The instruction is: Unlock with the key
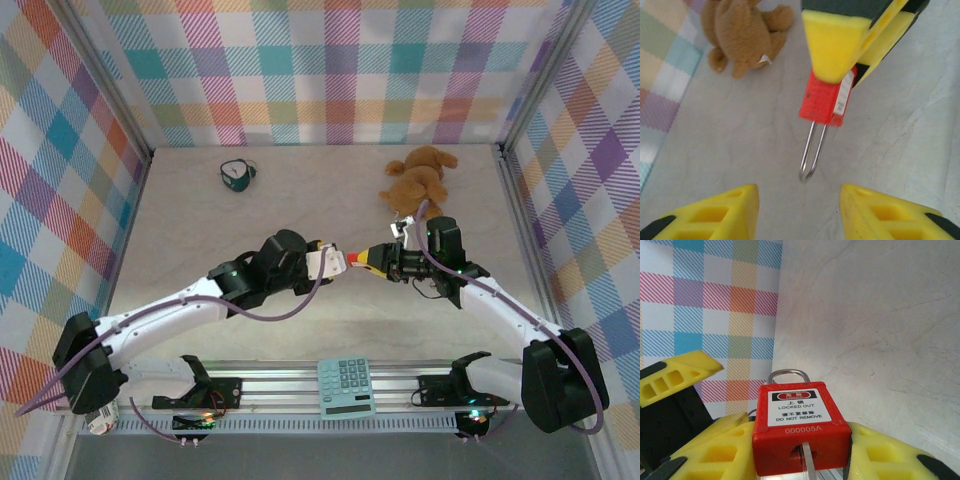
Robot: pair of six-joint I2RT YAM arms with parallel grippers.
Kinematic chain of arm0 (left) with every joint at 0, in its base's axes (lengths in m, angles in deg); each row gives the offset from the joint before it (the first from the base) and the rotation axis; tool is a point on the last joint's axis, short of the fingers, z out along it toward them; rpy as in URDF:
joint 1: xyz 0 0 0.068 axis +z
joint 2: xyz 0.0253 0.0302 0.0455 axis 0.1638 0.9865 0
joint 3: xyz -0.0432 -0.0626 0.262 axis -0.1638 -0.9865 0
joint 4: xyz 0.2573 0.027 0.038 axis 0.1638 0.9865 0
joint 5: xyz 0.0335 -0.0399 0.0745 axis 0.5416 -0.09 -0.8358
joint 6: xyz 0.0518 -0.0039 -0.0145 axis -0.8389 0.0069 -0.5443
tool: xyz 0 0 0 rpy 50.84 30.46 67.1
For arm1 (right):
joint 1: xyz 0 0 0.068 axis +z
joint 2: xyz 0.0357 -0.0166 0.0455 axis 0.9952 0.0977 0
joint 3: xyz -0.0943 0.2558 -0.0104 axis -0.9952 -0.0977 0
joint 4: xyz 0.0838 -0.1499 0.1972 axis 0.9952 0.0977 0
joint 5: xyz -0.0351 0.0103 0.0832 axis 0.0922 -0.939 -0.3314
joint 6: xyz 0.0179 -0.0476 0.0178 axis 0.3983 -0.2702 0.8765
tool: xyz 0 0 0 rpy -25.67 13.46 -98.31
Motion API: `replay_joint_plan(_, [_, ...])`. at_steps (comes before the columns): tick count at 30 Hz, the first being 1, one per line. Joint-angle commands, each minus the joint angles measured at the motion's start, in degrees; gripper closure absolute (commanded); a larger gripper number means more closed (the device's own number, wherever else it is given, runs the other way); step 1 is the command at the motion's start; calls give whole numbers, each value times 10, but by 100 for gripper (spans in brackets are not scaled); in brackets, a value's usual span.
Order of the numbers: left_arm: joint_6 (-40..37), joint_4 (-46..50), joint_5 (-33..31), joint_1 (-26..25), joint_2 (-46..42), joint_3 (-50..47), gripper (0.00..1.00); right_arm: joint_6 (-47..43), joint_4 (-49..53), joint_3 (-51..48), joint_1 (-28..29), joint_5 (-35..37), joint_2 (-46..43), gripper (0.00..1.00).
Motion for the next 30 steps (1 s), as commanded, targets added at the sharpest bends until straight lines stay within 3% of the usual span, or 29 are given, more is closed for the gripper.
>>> replay_joint_plan(1, [-9, 13, 63, 15, 33, 29, 61, -20, -3, 7, 0, -22, -18, 64])
replay_joint_plan(5, [-9, -9, 72, 22, 51, 30, 64, -21, -1, 4, 0, -23, -23, 64])
replay_joint_plan(10, [-8, -22, 77, 29, 67, 30, 75, -18, -2, 4, 1, -26, -25, 65])
replay_joint_plan(16, [-7, -31, 74, 36, 74, 29, 99, -17, -4, 2, 0, -27, -23, 65])
replay_joint_plan(30, [-8, -37, 51, 46, 59, 14, 100, -23, 11, 4, 0, -10, -31, 68])
